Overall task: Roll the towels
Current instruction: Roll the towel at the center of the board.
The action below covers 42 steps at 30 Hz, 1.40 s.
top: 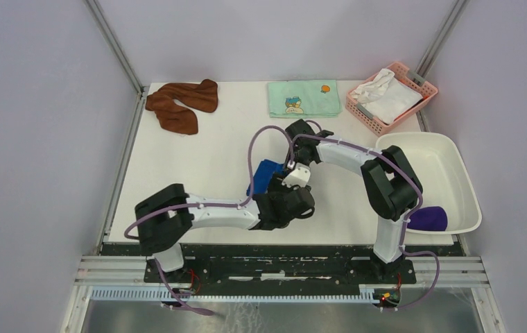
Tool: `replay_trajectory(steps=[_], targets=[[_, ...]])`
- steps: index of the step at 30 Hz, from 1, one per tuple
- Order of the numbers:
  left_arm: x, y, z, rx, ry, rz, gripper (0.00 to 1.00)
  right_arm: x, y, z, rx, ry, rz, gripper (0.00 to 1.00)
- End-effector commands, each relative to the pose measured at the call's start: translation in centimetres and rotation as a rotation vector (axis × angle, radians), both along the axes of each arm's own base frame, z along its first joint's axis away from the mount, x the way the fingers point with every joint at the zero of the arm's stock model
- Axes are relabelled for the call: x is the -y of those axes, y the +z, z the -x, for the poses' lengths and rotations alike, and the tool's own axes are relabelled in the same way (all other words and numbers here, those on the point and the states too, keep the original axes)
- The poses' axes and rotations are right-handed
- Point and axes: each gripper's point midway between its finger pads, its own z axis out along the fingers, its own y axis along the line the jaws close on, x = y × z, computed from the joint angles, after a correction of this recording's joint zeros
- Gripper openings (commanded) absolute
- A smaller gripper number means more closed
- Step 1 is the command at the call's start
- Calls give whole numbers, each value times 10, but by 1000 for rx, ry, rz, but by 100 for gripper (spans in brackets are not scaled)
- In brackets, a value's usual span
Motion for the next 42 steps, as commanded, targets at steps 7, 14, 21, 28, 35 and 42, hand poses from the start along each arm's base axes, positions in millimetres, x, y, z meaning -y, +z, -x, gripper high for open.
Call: replay_trajectory(steps=[7,14,21,28,35,42], targets=[[5,-21,-19,141,19,-216,73,11,-13,15,-74,-13,62,38],[-9,-52,-22,79,43,-285,56,0,-13,15,-60,2,-5,39],[-18,-52,-30,-90,6,-106,24,-13,9,3,34,27,-162,48],[-23,-45,-29,-341,-46,271,3,-3,44,-18,180,9,-323,65],[-35,-43,-31,-543,-25,609,3,-10,44,-22,220,27,-446,73],[-45,-50,-34,-682,9,838,3,-29,26,-26,209,42,-559,74]])
